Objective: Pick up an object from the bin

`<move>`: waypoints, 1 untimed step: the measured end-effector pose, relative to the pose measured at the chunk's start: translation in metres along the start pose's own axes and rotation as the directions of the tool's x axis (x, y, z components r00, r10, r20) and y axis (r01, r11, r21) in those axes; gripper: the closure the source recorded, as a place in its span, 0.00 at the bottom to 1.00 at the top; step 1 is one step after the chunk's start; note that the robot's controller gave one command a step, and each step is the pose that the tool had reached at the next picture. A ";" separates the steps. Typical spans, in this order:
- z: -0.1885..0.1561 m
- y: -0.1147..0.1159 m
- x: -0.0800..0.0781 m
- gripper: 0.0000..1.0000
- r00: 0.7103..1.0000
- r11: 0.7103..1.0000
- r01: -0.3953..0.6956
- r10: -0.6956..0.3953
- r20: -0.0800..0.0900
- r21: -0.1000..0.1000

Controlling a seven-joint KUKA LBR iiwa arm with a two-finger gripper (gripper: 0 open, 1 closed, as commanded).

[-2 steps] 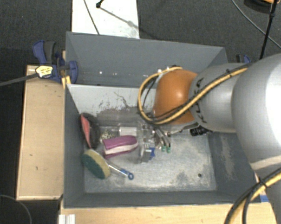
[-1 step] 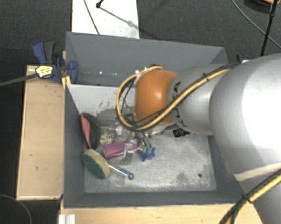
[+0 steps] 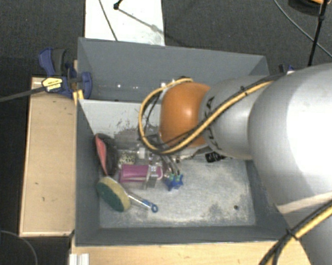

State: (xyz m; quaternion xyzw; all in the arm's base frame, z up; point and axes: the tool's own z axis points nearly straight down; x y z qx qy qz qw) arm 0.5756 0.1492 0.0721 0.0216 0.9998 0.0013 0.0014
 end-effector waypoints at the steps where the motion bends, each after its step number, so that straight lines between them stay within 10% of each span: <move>1: -0.157 0.007 0.009 1.00 1.000 1.000 0.030 -0.030 0.006 0.000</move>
Offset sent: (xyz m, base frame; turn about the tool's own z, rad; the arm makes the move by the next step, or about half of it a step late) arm -0.0107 0.0065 0.1523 -0.0369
